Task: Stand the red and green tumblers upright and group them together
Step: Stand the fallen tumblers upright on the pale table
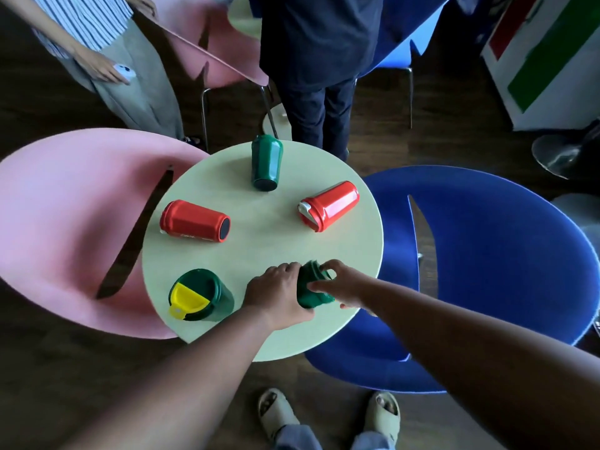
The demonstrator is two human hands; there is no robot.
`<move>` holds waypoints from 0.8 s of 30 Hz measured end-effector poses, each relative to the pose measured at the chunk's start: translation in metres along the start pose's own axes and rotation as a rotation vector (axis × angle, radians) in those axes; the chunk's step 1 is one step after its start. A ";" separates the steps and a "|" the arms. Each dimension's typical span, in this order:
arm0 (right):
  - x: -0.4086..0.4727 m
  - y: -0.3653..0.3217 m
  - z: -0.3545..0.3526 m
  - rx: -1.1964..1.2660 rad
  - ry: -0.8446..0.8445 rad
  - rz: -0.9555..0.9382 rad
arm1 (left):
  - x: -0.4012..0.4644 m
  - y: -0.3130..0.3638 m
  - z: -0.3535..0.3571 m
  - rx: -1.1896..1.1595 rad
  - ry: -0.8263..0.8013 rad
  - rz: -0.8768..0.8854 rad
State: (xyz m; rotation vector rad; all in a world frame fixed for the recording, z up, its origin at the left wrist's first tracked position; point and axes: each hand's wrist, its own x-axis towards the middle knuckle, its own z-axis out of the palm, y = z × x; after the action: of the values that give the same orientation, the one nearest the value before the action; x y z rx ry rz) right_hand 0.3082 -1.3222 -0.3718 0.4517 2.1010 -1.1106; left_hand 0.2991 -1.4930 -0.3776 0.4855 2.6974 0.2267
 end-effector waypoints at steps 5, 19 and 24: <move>-0.001 -0.030 -0.012 -0.093 0.191 -0.214 | 0.007 -0.002 -0.013 -0.292 0.164 -0.129; 0.003 -0.063 -0.014 -0.437 0.269 -0.456 | 0.013 -0.012 -0.022 -0.538 0.265 -0.209; 0.004 -0.063 -0.015 -0.465 0.268 -0.462 | 0.010 -0.020 -0.024 -0.511 0.235 -0.168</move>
State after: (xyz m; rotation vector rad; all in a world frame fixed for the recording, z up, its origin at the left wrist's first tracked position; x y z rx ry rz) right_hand 0.2623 -1.3461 -0.3323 -0.1246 2.6906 -0.7822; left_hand 0.2746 -1.5095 -0.3640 0.0802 2.7314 0.9434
